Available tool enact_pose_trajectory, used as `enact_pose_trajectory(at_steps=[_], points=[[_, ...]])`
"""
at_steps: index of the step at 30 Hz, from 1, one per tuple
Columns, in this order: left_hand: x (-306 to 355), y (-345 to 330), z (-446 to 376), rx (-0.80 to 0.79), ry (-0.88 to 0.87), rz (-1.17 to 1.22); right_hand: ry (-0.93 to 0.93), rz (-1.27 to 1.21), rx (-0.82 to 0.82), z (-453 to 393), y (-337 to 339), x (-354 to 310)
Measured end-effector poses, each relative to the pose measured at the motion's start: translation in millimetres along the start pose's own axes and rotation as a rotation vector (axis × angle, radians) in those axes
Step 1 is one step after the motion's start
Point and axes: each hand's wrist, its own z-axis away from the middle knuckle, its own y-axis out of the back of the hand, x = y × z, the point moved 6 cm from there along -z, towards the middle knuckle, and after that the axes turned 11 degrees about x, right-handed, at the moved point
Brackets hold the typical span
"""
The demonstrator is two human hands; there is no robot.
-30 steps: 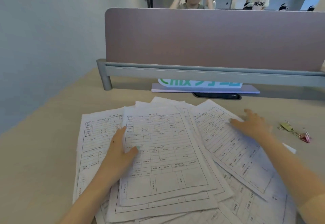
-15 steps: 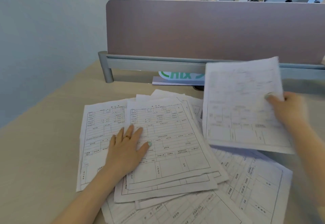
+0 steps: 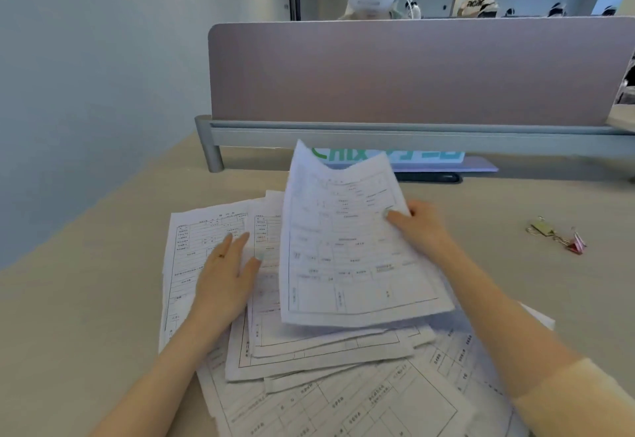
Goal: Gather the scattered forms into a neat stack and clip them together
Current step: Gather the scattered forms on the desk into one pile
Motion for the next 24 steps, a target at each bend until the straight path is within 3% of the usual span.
enact_pose_trajectory(at_steps=[6, 13, 21, 24], points=[[-25, 12, 31, -0.096, -0.025, -0.387, -0.054, 0.142, -0.029, -3, -24, 10], [-14, -3, 44, -0.079, -0.106, -0.306, -0.017, 0.115, -0.212, 11, -36, 1], [-21, -3, 42, -0.069, -0.119, -0.225, -0.089, -0.043, -0.096, 19, 16, 2], [-21, -4, 40, -0.071, -0.127, -0.219, -0.088, 0.048, -0.122, 19, 39, 4]])
